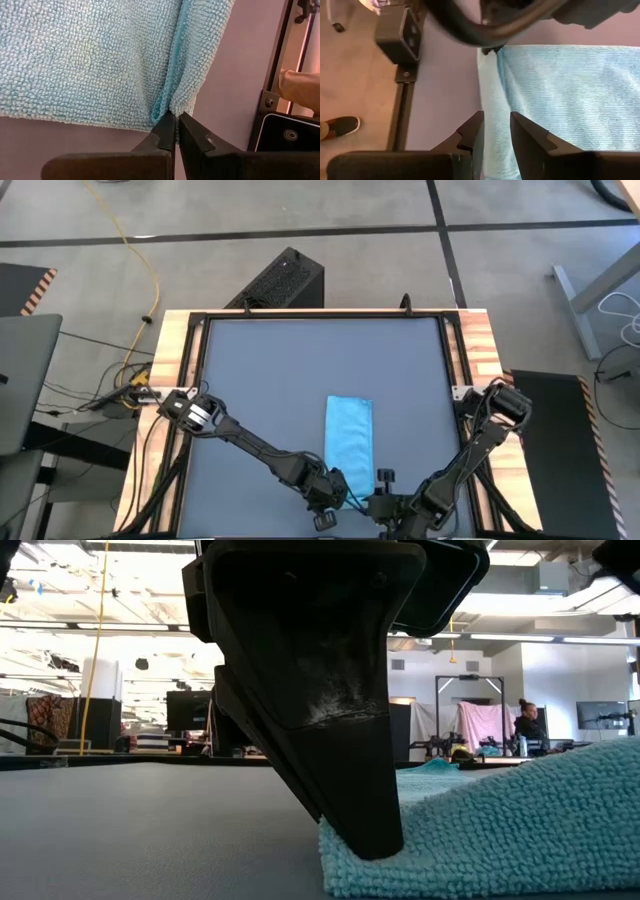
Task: Roll towel
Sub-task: Roll the blue microfiber towel
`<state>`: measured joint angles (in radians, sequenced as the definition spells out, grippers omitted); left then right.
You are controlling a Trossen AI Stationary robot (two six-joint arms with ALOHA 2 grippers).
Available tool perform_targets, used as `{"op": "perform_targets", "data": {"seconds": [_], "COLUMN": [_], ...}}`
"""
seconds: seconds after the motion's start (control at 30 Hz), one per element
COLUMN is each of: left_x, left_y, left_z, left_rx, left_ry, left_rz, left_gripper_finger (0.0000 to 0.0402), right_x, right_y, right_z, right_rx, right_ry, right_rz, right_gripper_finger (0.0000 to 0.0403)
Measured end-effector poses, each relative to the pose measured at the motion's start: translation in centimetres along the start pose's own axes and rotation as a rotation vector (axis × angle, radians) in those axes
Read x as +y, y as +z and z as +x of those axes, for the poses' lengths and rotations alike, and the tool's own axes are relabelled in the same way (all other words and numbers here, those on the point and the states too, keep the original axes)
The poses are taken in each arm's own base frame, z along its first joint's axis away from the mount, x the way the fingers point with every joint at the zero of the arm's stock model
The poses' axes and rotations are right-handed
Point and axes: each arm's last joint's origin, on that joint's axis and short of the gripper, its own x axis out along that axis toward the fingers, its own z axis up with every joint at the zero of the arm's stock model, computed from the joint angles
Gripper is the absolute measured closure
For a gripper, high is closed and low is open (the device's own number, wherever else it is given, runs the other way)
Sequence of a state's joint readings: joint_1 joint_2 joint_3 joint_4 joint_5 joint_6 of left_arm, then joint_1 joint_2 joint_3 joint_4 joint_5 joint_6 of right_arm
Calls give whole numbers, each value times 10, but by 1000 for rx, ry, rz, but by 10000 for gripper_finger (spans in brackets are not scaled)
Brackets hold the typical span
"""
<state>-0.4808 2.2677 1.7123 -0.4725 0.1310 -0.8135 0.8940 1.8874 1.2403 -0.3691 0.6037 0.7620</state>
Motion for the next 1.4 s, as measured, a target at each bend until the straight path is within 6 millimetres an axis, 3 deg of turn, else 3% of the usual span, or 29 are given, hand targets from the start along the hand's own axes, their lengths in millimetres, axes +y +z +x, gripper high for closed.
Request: {"op": "perform_targets", "data": {"seconds": [0.2, 0.4, 0.8, 1.4], "left_x": [0, 0, 0, 0], "left_y": [0, 0, 0, 0], "left_z": [0, 0, 0, 0], "left_rx": [-3, -4, -6, -7], "left_ry": [3, 5, 6, 7], "left_rz": [1, 2, 0, -2], "left_gripper_finger": [401, 401, 401, 401], "right_x": [-6, -9, 5, -5], "right_y": [-3, -7, -6, -7], "right_z": [6, 8, 2, 7], "right_rx": [46, 106, 3, 56], "right_ry": [19, 43, 105, 47], "right_rz": [45, -22, -161, -137], "right_gripper_finger": [257, 238, 280, 286]}}
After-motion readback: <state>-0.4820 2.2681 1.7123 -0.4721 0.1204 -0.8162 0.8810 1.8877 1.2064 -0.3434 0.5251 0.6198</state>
